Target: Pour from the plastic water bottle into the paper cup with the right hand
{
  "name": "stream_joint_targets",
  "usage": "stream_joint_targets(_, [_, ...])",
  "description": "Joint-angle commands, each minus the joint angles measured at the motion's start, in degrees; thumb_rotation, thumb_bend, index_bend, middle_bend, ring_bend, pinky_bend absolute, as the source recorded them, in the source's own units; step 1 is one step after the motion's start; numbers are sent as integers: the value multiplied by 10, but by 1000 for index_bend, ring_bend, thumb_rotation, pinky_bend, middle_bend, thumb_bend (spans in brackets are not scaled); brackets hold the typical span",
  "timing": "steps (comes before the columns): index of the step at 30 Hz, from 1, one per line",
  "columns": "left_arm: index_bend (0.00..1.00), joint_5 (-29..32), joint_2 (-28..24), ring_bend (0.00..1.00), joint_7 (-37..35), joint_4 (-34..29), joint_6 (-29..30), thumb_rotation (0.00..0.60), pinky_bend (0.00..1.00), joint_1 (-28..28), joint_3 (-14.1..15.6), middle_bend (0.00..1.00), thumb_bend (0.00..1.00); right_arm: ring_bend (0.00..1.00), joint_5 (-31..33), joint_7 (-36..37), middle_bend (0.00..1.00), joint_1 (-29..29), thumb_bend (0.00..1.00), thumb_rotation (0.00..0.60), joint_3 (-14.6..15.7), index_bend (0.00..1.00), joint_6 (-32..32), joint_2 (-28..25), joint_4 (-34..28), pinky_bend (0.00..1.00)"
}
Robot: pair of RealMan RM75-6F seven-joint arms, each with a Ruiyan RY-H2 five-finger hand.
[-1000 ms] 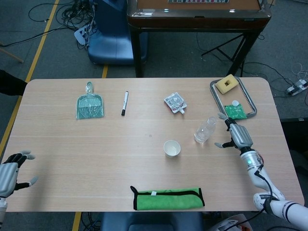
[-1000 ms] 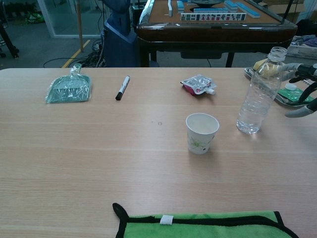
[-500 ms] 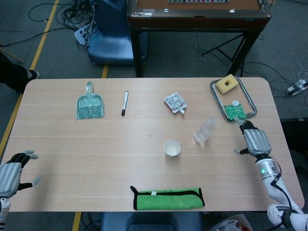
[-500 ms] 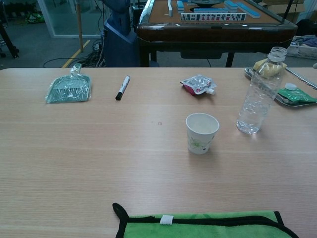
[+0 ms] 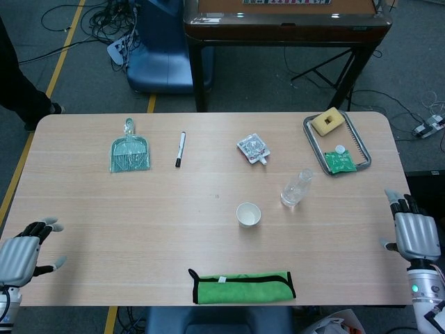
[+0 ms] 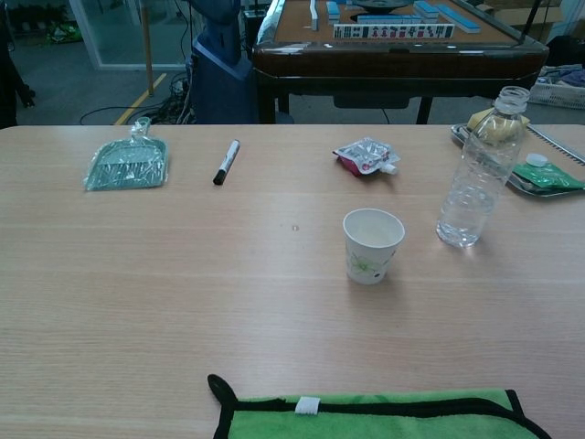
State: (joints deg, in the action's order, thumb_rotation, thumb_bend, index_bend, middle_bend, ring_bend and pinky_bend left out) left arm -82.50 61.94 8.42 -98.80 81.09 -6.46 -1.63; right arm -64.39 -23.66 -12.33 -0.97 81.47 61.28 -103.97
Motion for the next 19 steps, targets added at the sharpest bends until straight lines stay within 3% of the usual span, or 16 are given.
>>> stream_joint_targets(1, [346,-3,2,232,3,0,1,600,472,0,1,236,147,79,-35,4,127,30,0,600,17,54,33,0,-10,325])
stream_joint_targets(6, [346,-10,5,232,0,4,7,600,472,1,1,236,147,79,-68,12,127,56,0,600,28,54,60,7,-8,325])
stream_joint_targets(12, [350,-17,11,232,-13,17,15,600,472,2,-1,236,147,79,-101,-34,127,76,0,600,41,54,86,3,-34,325])
stream_joint_targets(19, [351,-21,9,232,-9,10,16,600,472,1,0,236,146,79,-109,-28,127,82,0,600,38,54,74,-2,-41,325])
